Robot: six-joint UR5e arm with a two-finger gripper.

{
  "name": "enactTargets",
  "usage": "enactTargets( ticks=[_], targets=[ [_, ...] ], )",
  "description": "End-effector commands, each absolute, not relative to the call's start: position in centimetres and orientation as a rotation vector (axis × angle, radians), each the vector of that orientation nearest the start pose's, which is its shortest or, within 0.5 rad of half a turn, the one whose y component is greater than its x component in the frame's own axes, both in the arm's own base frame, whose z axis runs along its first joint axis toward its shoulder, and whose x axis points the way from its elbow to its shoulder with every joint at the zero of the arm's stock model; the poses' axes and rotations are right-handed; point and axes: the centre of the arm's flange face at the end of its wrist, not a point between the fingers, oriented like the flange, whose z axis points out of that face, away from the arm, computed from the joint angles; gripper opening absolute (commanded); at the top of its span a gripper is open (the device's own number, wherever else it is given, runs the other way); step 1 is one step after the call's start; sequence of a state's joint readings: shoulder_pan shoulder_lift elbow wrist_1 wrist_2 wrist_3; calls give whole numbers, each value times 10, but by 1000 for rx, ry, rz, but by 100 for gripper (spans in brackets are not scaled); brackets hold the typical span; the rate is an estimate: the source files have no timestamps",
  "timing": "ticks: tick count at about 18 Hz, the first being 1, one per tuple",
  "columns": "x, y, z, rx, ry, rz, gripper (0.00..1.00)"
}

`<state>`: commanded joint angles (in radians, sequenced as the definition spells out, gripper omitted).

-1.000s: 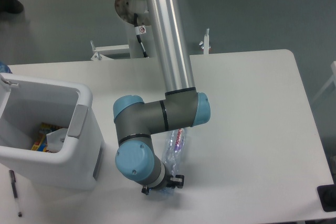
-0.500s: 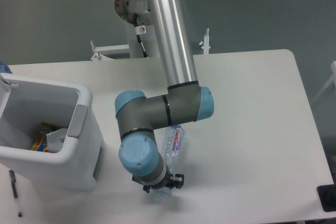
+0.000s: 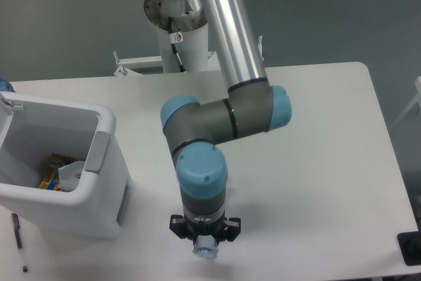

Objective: Place the trash in the trash can
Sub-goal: 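Close the gripper on the bottle end and lift it, then carry the bottle over the bin and release it inside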

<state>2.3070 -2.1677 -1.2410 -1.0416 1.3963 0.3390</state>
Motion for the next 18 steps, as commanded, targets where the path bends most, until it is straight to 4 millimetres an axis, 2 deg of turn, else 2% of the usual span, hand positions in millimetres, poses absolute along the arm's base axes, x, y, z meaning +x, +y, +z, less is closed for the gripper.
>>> enactTargets(
  ticks=[5,9,14,18],
  targets=[
    [-388,627,418,-2633,-505,-56,48],
    [-380,617,480,-2449,-421,-121,48],
    [-375,612,537,-2228,-299,-170,48],
    [-368,613,567,-2164,-272,-213,48]
  ],
)
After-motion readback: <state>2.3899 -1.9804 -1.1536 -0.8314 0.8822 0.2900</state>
